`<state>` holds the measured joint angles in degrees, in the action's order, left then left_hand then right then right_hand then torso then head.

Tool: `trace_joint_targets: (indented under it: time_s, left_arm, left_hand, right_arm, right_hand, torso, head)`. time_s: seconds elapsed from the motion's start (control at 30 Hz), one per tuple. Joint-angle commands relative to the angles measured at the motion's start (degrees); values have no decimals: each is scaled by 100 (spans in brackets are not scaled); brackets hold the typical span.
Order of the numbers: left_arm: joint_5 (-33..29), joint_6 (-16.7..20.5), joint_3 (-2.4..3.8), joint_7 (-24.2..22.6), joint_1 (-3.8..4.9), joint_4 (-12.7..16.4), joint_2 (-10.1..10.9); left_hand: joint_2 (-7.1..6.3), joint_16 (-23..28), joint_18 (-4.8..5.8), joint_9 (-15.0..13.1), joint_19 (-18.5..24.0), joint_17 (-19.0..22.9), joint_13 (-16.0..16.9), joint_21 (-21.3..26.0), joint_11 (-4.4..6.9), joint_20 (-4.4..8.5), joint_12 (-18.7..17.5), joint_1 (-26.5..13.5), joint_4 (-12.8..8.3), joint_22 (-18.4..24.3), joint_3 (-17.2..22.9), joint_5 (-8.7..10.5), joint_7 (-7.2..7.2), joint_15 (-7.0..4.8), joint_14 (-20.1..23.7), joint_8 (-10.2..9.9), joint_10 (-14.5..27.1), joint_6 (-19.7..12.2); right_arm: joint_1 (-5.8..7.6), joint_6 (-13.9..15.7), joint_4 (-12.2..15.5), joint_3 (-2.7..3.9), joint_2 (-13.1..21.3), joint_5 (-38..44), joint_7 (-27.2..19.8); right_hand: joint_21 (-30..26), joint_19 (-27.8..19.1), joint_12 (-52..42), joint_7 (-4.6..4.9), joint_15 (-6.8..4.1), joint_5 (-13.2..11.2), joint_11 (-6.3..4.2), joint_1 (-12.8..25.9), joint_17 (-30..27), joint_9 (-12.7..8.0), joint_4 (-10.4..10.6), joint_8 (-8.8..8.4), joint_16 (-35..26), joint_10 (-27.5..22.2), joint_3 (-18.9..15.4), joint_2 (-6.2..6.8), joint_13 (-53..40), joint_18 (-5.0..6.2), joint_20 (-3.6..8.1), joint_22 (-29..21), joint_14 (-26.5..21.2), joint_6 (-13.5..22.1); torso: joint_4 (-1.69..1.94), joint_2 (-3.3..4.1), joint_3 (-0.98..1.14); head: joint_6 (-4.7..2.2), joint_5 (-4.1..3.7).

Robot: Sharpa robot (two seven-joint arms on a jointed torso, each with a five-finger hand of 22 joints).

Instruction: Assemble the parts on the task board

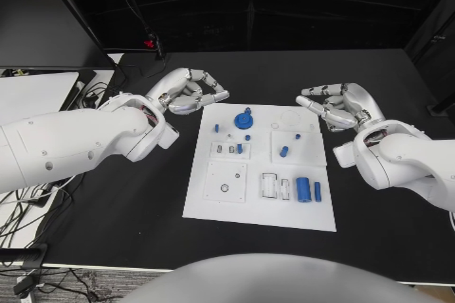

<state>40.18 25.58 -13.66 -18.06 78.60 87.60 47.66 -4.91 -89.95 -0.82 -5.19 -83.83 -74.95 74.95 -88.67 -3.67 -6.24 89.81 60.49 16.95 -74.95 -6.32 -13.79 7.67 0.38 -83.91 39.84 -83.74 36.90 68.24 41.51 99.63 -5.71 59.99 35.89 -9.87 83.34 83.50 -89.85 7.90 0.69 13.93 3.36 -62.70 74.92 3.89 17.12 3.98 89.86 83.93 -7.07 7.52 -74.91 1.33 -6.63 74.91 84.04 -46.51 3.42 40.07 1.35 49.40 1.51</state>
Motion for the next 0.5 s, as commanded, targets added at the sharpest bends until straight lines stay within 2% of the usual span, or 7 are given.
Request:
trace_joint_targets:
  time_s: [0.03, 0.07, 0.1, 0.27, 0.33, 0.37, 0.5]
  left_arm:
    - [828, -1182, 4, 1549, 95, 17, -93]
    - [902, -1420, 4, 1796, 124, -1, -137]
    - [931, -1546, 4, 1917, 136, -14, -160]
    - [1046, -2595, 5, 2815, 200, -205, -400]
    - [1026, -2968, 5, 3113, 210, -295, -509]
    - [1017, -3132, 5, 3230, 213, -340, -564]
    - [989, -3472, 5, 3472, 219, -477, -739]
  left_hand:
    - [-7, -5, 82, -62, -617, -1505, 1505, -133, -19, -39, 19, -503, 3, -1505, 13, 400, -25, 23, -609, 8, -626, 197]
    - [14, -5, 82, -122, -617, -1505, 1505, -133, -4, -57, 19, -728, -19, -1505, 70, 585, -38, 7, -609, 40, -626, 314]
    - [19, -5, 82, -165, -617, -1505, 1505, -133, 10, -55, 19, -790, -12, -1505, 93, 627, -53, 12, -609, 67, -626, 367]
    - [183, -5, 82, -589, -617, -1505, 1505, -133, 76, -45, 19, -895, -6, -1505, 174, 669, -121, -30, -609, 435, -626, 444]
    - [298, -5, 82, -963, -617, -1505, 1505, -133, 123, -21, 19, -836, 1, -1505, 186, 538, -166, -65, -609, 786, -626, 377]
    - [365, -5, 82, -1251, -617, -1505, 1505, -133, 162, 7, 19, -745, -19, -1505, 167, 343, -196, -93, -609, 1013, -626, 264]
    - [530, -5, 82, -1585, -617, -1505, 1505, -133, 208, 42, 19, -639, -15, -1505, 164, 8, -262, -140, -609, 1237, -626, 284]
  right_arm:
    - [9, -283, 7, -1, 50, -1298, -497]
    - [8, -316, 0, -2, 64, -1385, -523]
    - [8, -331, -5, -3, 69, -1420, -532]
    - [7, -454, -61, -6, 80, -1569, -574]
    - [6, -518, -100, -8, 60, -1540, -568]
    - [6, -553, -124, -9, 43, -1499, -560]
    - [4, -658, -210, -11, -31, -1365, -504]
  right_hand:
    - [-75, -87, 37, -15, -45, -14, -37, 105, 1508, 3, -6, 27, 14, 543, -35, 13, -1459, 108, -5, 1176, 596, -28]
    - [-104, -115, 51, -15, -44, -10, -37, 115, 1508, 2, -6, 27, 14, 526, -31, 3, -1446, 116, -5, 1165, 596, -27]
    - [-110, -121, 54, -16, -44, -7, -37, 118, 1508, 2, -7, 27, 14, 523, -28, -2, -1444, 118, -5, 1163, 596, -26]
    - [-151, -160, 62, -15, -43, 10, -38, 122, 1508, 2, -10, 27, 14, 512, -10, -35, -1437, 130, -6, 1148, 596, -22]
    - [-176, -185, 67, -8, -40, 12, -32, 115, 1508, 6, -15, 38, 14, 504, 15, -87, -1431, 136, -8, 1140, 596, -42]
    - [-197, -204, 71, -7, -38, 9, -31, 107, 1508, 8, -17, 46, 14, 499, 26, -109, -1427, 142, -10, 1133, 596, -57]
    - [-225, -232, 107, -11, -36, -15, -31, 102, 1508, 8, -17, 49, 14, 453, 36, -133, -1393, 150, -11, 1123, 596, -63]
  torso:
    - [7, 11, -8]
    - [-4, 15, -11]
    - [-12, 17, -12]
    - [-5, 19, -21]
    - [-6, 22, -24]
    - [-4, 23, -27]
    - [-22, 28, -27]
  head:
    - [2, 14]
    - [-5, 17]
    - [-8, 17]
    - [-8, -24]
    - [-8, -50]
    - [-9, -65]
    - [-13, -68]
